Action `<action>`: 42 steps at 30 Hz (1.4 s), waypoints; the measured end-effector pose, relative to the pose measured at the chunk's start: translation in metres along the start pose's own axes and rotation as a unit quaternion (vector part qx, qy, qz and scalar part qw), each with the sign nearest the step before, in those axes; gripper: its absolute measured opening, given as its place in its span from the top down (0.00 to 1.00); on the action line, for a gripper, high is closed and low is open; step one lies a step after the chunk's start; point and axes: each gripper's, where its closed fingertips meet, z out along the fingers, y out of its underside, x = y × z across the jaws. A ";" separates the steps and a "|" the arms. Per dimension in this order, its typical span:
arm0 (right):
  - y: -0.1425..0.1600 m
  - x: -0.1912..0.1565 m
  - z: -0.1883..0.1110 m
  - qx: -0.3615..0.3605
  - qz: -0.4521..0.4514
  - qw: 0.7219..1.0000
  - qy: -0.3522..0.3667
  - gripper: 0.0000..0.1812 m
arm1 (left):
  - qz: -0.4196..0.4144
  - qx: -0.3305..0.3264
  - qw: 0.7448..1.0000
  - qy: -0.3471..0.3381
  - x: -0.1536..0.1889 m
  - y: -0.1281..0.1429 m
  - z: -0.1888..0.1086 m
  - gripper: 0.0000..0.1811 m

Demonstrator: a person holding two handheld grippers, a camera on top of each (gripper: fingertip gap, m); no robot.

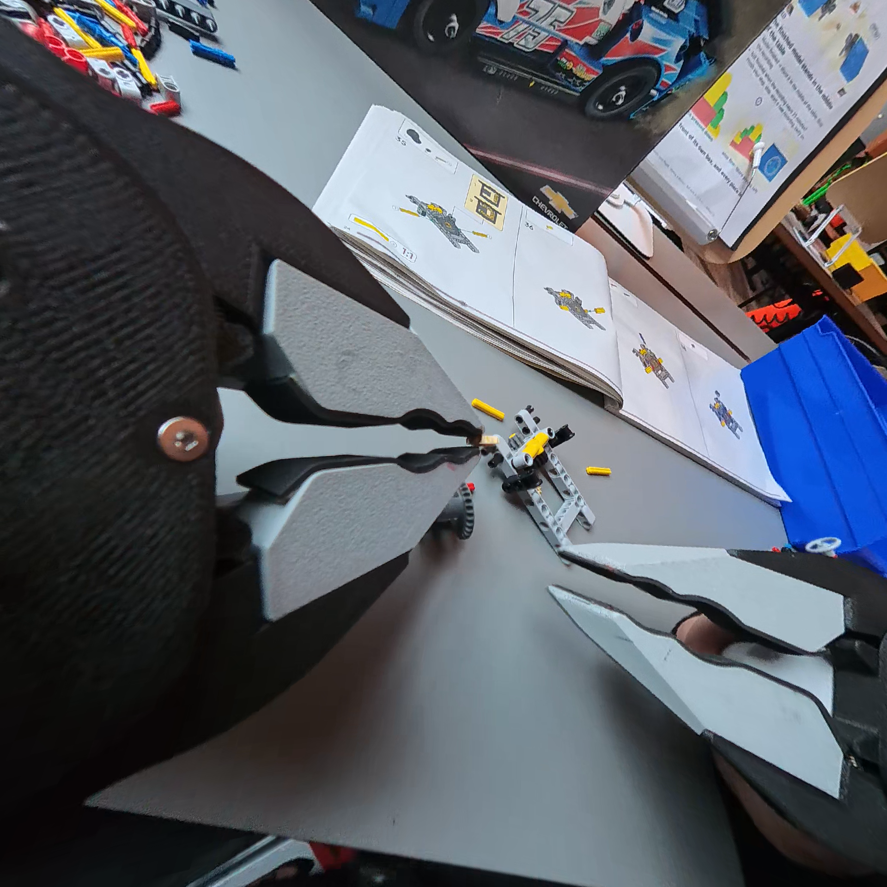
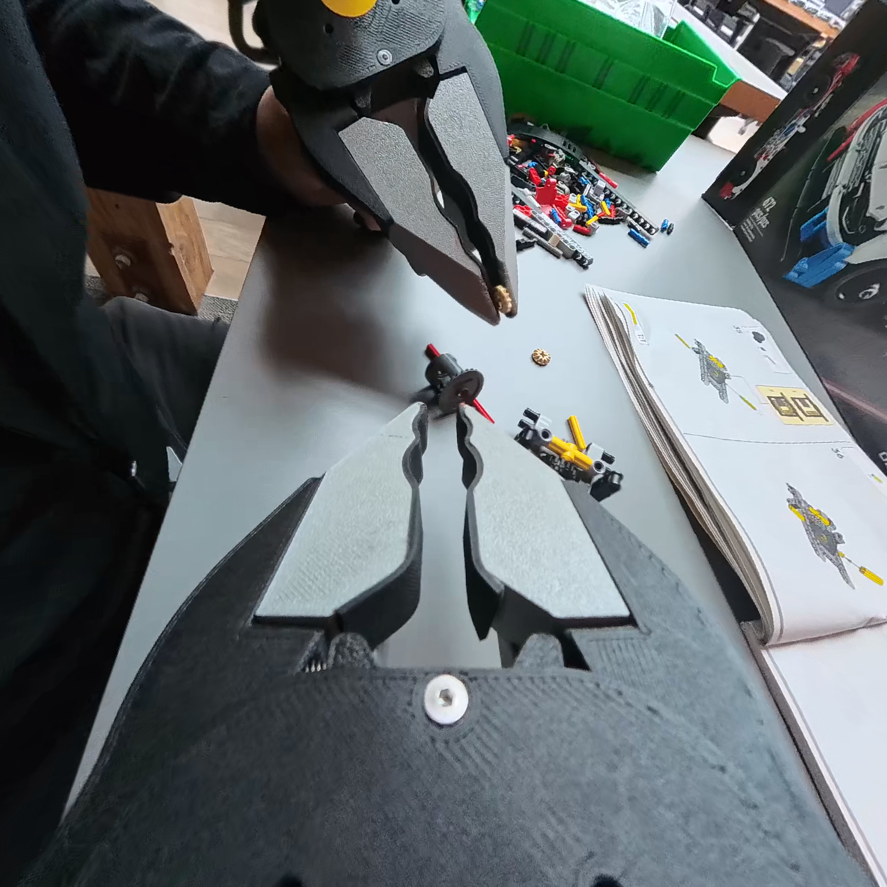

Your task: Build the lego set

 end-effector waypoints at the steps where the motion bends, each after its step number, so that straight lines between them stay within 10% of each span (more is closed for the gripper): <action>1: 0.000 0.002 -0.001 0.002 0.005 1.000 0.001 0.95 | -0.005 0.003 1.000 0.003 0.000 -0.001 -0.001 1.00; 42: -0.019 -0.029 0.000 0.008 -0.136 0.990 0.032 1.00 | 0.086 0.034 0.991 0.095 0.073 -0.025 -0.001 1.00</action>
